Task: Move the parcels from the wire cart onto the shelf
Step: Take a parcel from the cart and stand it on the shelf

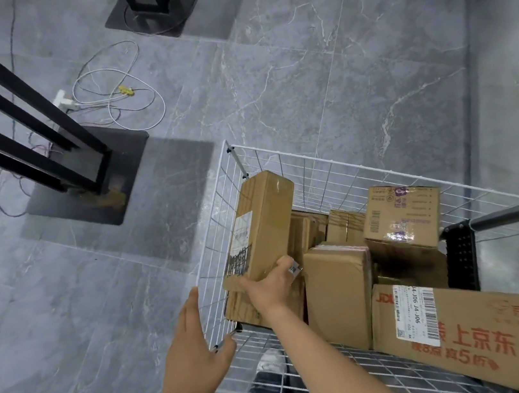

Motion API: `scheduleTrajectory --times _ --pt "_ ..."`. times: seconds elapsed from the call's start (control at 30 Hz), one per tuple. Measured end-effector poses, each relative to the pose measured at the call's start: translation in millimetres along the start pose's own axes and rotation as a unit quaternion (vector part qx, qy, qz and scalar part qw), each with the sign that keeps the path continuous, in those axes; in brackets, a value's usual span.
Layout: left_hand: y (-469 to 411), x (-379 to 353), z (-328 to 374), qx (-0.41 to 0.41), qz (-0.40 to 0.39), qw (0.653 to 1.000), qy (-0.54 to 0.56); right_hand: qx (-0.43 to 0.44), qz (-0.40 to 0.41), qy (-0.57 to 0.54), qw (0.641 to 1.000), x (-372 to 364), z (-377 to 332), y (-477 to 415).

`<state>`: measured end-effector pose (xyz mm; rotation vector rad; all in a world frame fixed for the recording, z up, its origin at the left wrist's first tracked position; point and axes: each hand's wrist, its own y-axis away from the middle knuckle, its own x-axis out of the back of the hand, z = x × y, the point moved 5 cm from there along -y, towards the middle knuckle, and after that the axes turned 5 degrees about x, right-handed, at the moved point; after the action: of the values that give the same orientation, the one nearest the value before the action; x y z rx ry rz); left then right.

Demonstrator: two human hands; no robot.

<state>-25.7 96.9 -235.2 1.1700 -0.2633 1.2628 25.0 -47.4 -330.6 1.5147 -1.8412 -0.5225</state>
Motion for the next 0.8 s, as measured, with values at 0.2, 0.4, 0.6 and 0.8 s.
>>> scheduleTrajectory --times 0.2,0.4,0.6,0.8 --pt "8 14 21 -0.029 -0.041 0.999 -0.022 0.023 -0.045 -0.068 0.996 58 -11 46" --pt "45 50 106 -0.098 -0.085 0.979 0.160 0.005 -0.110 -0.221 0.969 121 -55 111" --pt "102 87 174 -0.109 -0.151 0.931 0.315 0.043 -0.106 -0.345 0.932 185 -115 168" --pt "146 113 208 -0.128 -0.187 0.897 0.380 0.095 -0.108 -0.328 0.934 229 -159 225"
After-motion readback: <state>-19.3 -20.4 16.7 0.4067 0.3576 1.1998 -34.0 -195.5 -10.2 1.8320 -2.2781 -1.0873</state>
